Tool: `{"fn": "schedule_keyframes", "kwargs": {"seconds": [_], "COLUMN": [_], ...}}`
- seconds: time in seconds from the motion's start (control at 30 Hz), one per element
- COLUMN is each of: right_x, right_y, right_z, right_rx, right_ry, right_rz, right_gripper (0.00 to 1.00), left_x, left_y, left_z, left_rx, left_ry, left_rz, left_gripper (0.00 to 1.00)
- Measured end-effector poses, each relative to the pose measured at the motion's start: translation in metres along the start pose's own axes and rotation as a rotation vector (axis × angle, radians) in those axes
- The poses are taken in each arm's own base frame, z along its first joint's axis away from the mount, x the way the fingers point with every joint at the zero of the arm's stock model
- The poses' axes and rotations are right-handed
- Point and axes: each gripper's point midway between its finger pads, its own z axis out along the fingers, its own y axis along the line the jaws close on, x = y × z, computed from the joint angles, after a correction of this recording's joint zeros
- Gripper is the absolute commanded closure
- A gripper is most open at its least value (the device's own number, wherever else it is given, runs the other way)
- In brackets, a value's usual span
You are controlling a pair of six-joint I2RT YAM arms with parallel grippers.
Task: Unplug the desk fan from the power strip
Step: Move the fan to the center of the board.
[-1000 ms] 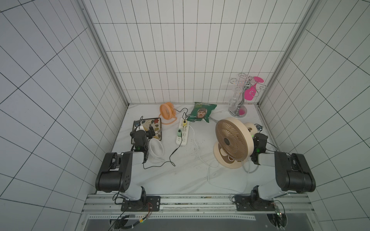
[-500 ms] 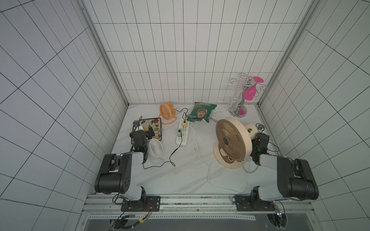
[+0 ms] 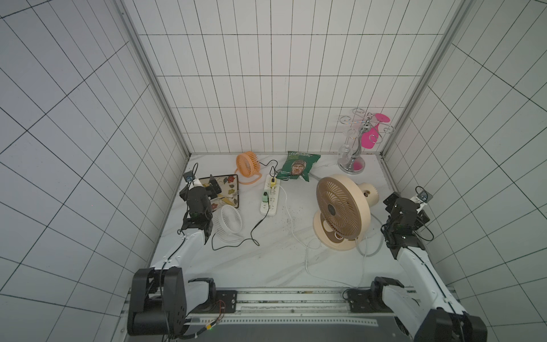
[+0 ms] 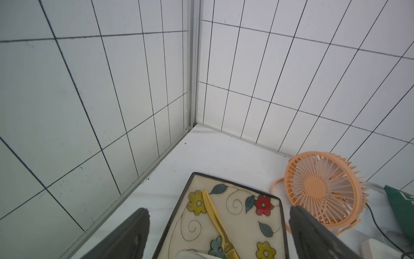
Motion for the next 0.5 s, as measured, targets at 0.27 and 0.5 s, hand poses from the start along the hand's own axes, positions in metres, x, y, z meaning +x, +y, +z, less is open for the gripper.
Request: {"fn": "schedule_keyframes", "kwargs": {"seconds": [0.27, 0.5], "right_x": [-0.064, -0.154], "right_y": [0.002, 0.058], "right_z": [-0.027, -0.062], "right_rx": [-0.056, -0.319], "right_ry": [0.0, -0.013], "right_rz": [0.057, 0.078], "right_gripper": [0.01, 0.01], "left_x": [-0.047, -0.066], "left_y": [-0.01, -0.04], "left_z": [-0.006, -0.008], "left_rx": [0.009, 0.143], "left_ry": [0.006, 0.076], "left_rz": [-0.138, -0.247], "left_gripper": [0.01, 0.01]}}
